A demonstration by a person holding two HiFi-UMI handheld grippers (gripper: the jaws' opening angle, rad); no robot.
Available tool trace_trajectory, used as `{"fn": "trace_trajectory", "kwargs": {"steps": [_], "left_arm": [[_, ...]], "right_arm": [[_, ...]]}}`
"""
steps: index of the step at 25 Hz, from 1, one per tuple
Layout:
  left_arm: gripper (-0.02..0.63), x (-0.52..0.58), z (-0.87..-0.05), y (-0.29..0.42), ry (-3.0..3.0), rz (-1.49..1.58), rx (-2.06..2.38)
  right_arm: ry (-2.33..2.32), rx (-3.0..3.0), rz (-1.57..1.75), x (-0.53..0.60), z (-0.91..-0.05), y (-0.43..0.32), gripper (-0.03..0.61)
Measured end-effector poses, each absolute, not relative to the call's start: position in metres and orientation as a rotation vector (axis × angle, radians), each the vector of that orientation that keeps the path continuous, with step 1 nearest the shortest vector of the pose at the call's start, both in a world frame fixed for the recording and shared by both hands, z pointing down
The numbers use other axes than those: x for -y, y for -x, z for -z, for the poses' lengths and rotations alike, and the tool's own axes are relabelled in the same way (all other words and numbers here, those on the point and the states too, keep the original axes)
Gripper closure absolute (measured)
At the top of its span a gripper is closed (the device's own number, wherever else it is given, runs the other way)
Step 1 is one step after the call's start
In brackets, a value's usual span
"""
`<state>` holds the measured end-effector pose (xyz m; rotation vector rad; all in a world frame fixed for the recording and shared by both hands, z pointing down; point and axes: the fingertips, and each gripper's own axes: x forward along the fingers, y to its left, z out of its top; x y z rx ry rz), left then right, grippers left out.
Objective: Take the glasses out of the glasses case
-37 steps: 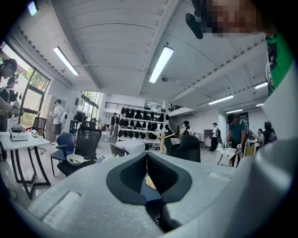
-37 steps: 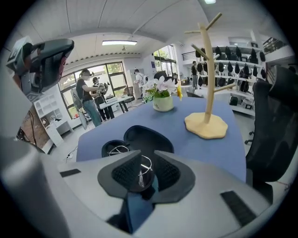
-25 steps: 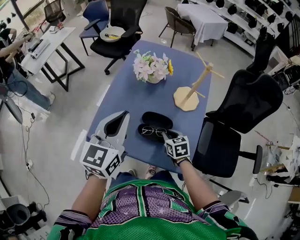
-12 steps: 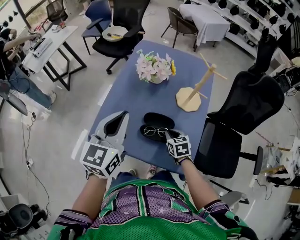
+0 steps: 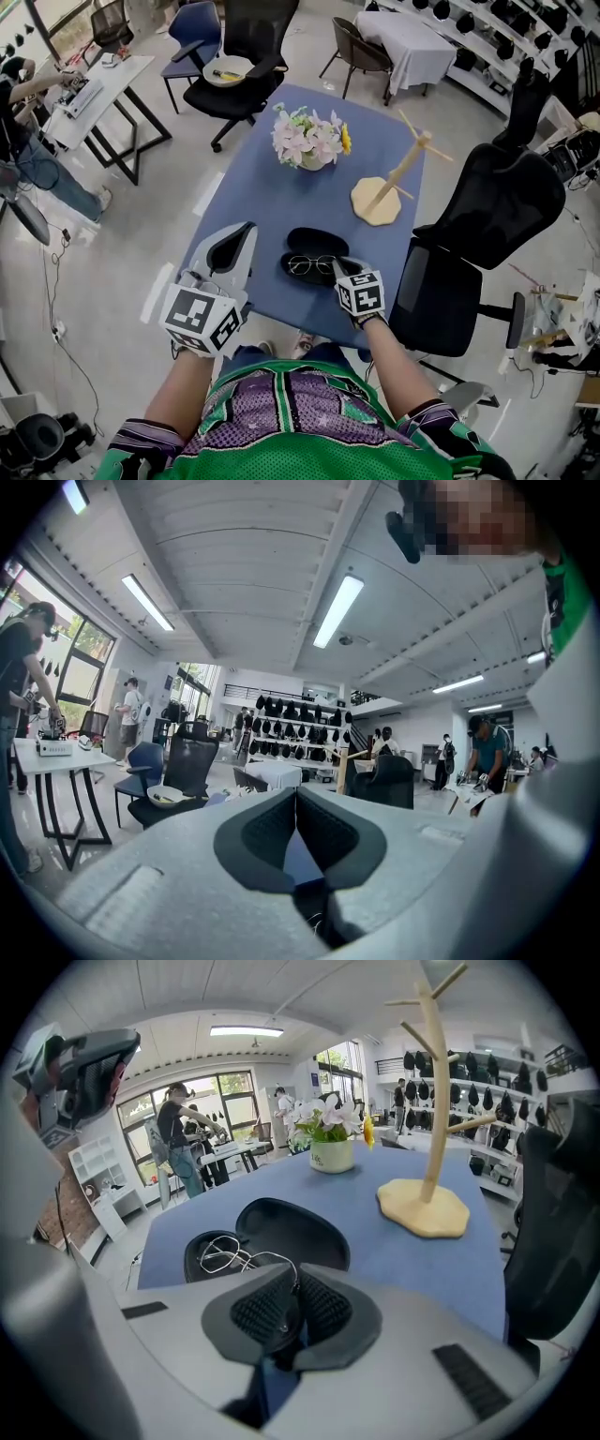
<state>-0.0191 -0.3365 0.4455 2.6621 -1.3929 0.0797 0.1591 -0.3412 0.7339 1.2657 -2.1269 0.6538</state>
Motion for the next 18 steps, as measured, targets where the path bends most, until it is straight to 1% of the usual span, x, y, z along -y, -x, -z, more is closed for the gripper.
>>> {"fn": "trace_trajectory", "kwargs": {"steps": [18], "left_arm": [[0.597,0.338,-0.428,0.024,-2.689,-0.02,1.374]], "right_arm": [[-1.29,2.197,-0.504,0.349,-0.684,-0.153,0.565]]}}
